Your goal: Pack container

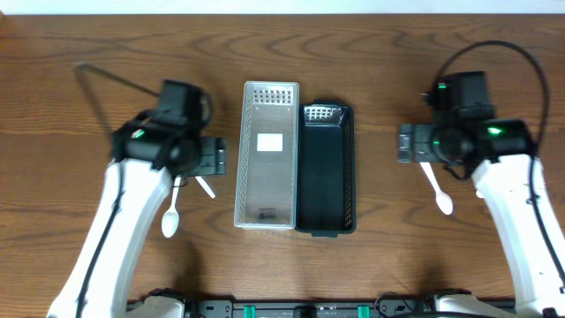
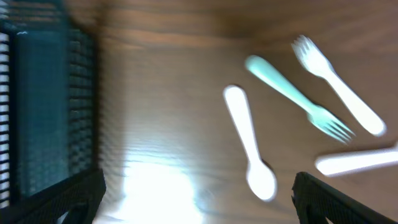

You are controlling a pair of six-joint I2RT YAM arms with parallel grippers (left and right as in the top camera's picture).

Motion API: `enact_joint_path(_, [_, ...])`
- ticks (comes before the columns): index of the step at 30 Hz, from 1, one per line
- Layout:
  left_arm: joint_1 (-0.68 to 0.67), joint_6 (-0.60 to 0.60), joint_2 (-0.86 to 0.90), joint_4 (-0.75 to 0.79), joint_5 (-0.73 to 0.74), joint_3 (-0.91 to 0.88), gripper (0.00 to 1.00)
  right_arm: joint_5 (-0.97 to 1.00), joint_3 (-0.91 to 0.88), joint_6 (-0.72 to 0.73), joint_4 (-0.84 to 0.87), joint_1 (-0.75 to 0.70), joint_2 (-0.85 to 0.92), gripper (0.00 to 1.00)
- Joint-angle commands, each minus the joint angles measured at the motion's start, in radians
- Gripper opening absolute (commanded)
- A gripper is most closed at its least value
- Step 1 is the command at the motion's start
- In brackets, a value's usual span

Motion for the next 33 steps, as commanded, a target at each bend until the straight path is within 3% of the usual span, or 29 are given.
enact_joint_path(1, [0.074, -0.048, -0.092, -0.024, -0.014, 0.018, 0.88, 0.043, -0.023, -0.028, -0.033, -0.109, 0.02, 0.99])
enact_joint_path(10, [0.187, -0.058, -0.186, -0.079, -0.014, 0.018, 0.92, 0.036, -0.154, -0.113, 0.033, -0.322, 0.166, 0.99])
enact_joint_path(24, [0.189, -0.058, -0.163, -0.084, -0.014, 0.018, 0.92, 0.036, -0.197, -0.146, 0.056, -0.32, 0.417, 0.99])
enact_joint_path(33, [0.189, -0.058, -0.163, -0.071, -0.014, 0.018, 0.92, 0.036, -0.197, -0.153, 0.064, -0.303, 0.468, 0.99])
